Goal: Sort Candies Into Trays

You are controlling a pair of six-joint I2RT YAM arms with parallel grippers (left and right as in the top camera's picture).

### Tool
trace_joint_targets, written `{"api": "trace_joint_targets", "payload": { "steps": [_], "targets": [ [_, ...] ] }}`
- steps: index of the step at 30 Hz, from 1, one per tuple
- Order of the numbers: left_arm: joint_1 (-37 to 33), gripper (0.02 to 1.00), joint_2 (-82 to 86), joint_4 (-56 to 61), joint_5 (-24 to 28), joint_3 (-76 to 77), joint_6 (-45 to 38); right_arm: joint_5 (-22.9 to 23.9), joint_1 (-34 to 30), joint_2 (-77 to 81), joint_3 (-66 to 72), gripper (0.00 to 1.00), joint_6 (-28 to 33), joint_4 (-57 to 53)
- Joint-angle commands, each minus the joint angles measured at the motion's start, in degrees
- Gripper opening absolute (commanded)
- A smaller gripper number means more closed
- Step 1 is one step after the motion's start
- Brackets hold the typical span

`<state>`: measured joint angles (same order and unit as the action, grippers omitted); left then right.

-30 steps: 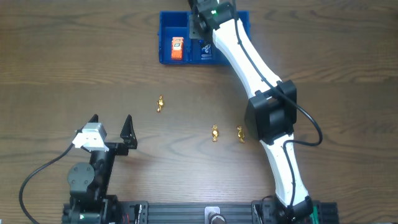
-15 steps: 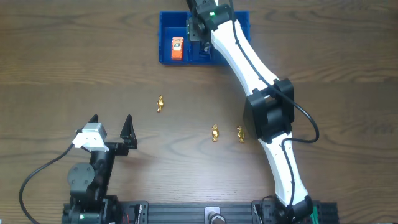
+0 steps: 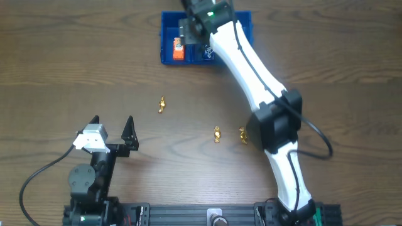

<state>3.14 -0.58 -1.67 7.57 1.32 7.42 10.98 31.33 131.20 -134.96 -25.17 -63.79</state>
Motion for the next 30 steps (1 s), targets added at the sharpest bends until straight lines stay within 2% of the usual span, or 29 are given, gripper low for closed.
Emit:
{"api": "trace_joint_targets", "payload": {
  "steps": [1,7,14,23,27,30],
  "targets": [
    [-0.22,0.998,0.37,-2.03,1.05,-1.05,-0.61,-0.11,8.09,-3.96,-1.03,0.866,-5.33,-6.43],
    [-0.22,0.998,0.37,-2.03,1.05,-1.05,-0.61,-0.17,13.51,0.55,3.61,0.833,-12.59,-5.95],
    [-0.22,0.998,0.37,-2.03,1.05,-1.05,-0.61,-5.38,15.61,9.42,3.89,0.796,-16.94,-5.70],
    [-0.22,0.996,0.37,-2.03,1.05,-1.05,-0.61,-9.27,16.06,13.81,4.13,0.776,-18.34,-6.01],
    [-0.22,0.998,0.37,-2.03,1.05,-1.05,-0.61,-9.64,16.57,13.81,4.13,0.700,-18.43,-6.03],
    [-0.22,0.998,0.37,-2.03,1.05,-1.05,-0.61,-9.62,16.59,13.86,4.57,0.698,-19.69,-6.32]
  ]
}}
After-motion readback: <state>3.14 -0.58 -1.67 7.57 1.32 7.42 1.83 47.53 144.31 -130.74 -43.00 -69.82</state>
